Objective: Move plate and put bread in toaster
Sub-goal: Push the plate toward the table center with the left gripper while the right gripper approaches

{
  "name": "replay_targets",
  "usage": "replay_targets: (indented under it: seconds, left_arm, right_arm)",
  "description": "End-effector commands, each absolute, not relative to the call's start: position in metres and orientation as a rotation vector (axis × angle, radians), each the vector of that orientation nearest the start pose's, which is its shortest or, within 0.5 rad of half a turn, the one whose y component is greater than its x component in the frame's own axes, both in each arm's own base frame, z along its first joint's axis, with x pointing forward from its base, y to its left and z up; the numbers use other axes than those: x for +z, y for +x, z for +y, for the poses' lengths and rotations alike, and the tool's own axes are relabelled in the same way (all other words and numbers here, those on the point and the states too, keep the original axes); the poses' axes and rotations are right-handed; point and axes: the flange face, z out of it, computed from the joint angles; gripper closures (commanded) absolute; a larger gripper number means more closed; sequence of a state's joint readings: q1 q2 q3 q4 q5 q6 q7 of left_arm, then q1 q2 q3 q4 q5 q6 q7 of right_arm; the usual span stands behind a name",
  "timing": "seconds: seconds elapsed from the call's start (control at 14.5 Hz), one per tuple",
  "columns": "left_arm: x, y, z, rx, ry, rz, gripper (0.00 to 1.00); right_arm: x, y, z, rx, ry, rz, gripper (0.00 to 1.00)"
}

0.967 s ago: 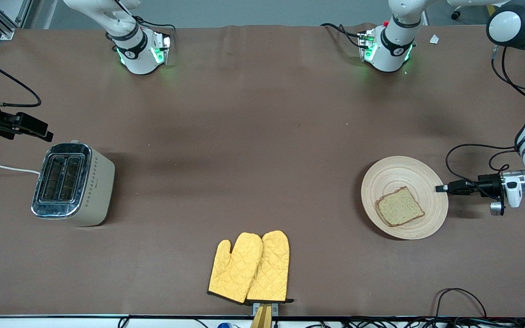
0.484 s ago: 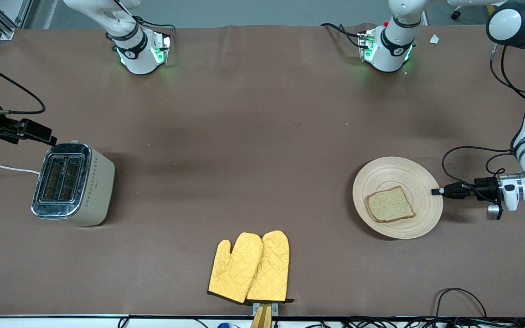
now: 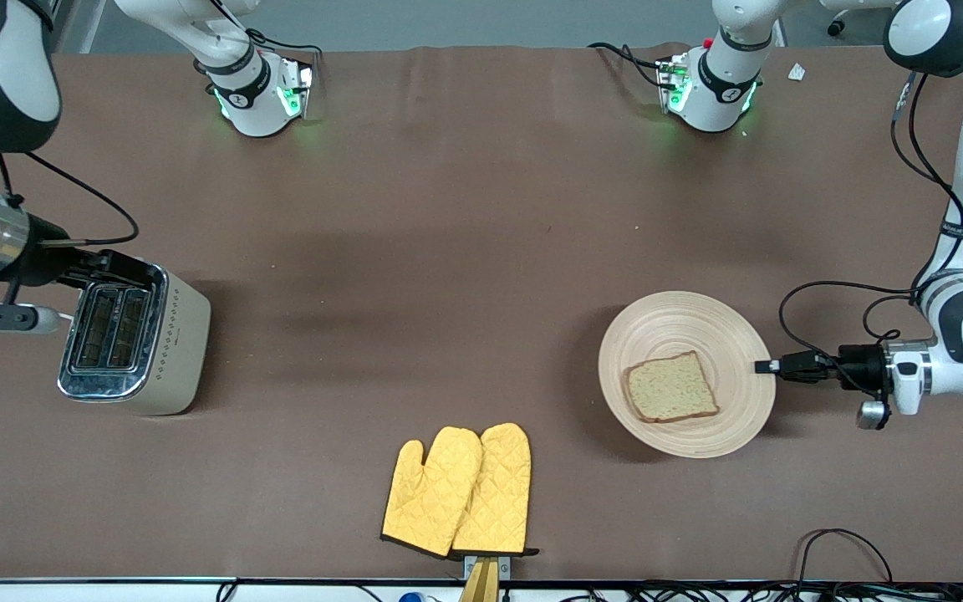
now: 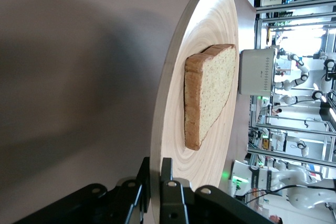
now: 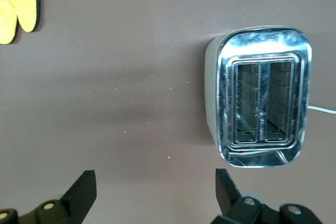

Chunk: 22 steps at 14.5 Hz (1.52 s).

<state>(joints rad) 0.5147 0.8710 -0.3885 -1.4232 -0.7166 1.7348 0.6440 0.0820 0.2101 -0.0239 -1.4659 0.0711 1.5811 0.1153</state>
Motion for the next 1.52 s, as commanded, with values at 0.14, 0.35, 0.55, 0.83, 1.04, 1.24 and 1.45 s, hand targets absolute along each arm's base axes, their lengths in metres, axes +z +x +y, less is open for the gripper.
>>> replay_targets:
  seconds: [0.14, 0.35, 0.55, 0.83, 1.04, 1.24, 1.45]
  left_arm:
    - [0.235, 0.701, -0.023, -0.072, 2.040, -0.138, 1.00]
    - [0.227, 0.705, -0.074, -0.057, 1.991, -0.105, 1.00]
    - [0.229, 0.704, -0.151, -0.027, 2.000, -0.125, 1.00]
    - [0.215, 0.685, -0.223, -0.082, 1.951, -0.124, 1.00]
    - [0.196, 0.664, -0.268, -0.117, 1.966, -0.117, 1.00]
    - [0.178, 0.646, -0.281, -0.156, 1.988, -0.113, 1.00]
    - [0.155, 0.619, -0.290, -0.218, 2.006, -0.122, 1.00]
  right_arm:
    - [0.518, 0.612, 0.056, 0.111, -3.031, 0.132, 0.00]
    - [0.485, 0.615, 0.078, 0.076, -3.035, 0.098, 0.00]
    - [0.442, 0.616, 0.109, 0.052, -3.036, 0.184, 0.00]
    - [0.407, 0.618, 0.164, 0.045, -3.035, 0.257, 0.00]
    - [0.391, 0.613, 0.195, 0.058, -3.036, 0.311, 0.00]
    - [0.365, 0.602, 0.215, 0.036, -3.028, 0.374, 0.00]
    - [0.329, 0.596, 0.231, 0.037, -3.023, 0.395, 0.00]
